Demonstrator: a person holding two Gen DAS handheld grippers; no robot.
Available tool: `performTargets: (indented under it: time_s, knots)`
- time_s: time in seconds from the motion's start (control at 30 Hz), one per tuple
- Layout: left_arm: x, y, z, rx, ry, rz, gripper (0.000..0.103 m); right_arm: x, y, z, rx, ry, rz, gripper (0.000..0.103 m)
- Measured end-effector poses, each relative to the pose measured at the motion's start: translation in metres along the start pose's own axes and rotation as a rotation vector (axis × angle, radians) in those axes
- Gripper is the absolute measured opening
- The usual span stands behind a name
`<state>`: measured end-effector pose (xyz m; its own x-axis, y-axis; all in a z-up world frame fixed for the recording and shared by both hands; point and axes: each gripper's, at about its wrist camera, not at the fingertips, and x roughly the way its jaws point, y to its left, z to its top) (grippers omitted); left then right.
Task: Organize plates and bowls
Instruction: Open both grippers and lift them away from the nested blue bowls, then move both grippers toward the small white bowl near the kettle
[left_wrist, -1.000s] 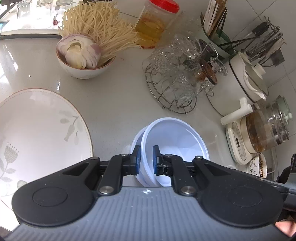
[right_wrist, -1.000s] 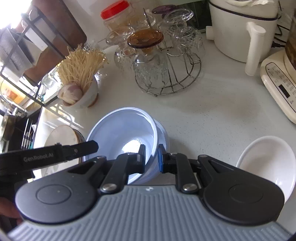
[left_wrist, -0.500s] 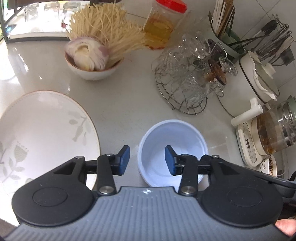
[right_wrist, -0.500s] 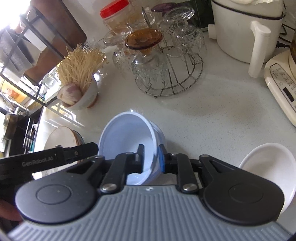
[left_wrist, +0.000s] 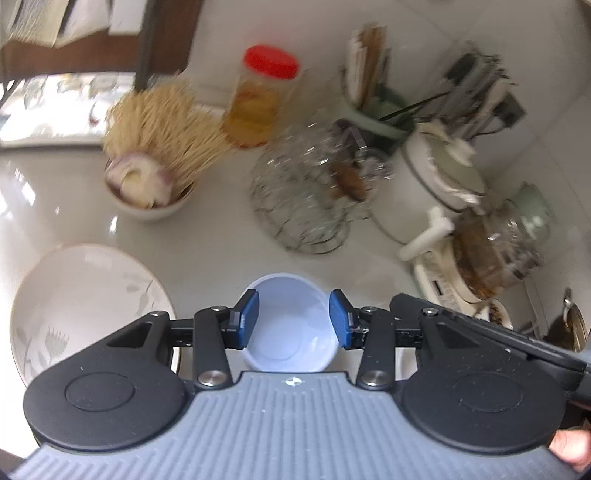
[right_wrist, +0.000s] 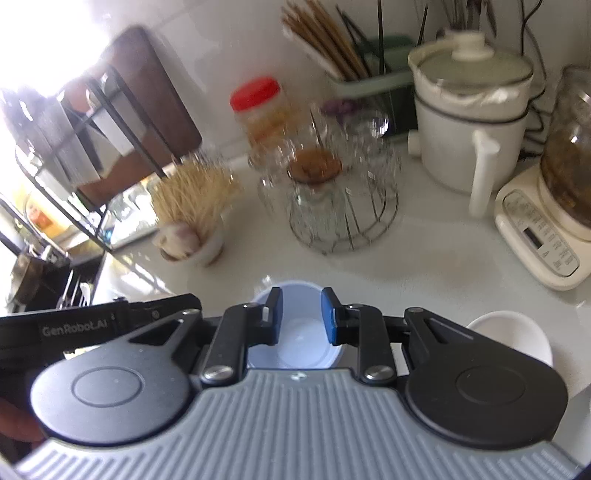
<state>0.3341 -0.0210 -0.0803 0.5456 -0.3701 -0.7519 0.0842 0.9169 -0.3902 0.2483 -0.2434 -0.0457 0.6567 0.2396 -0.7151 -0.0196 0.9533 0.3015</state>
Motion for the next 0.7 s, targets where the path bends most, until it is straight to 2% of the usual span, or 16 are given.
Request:
performTargets:
  time_s: [0.33, 0.7]
  knots:
    - [-0.036, -0.018, -0.004, 0.142, -0.038, -0.058, 0.048, -0.048, 0.016, -0.016, -0.004, -0.158, -0.048, 0.027]
    - [-0.049, -0.026, -0.014, 0.244, -0.022, -0.104, 0.048, -0.074, 0.018, -0.039, 0.062, -0.224, -0.113, 0.027]
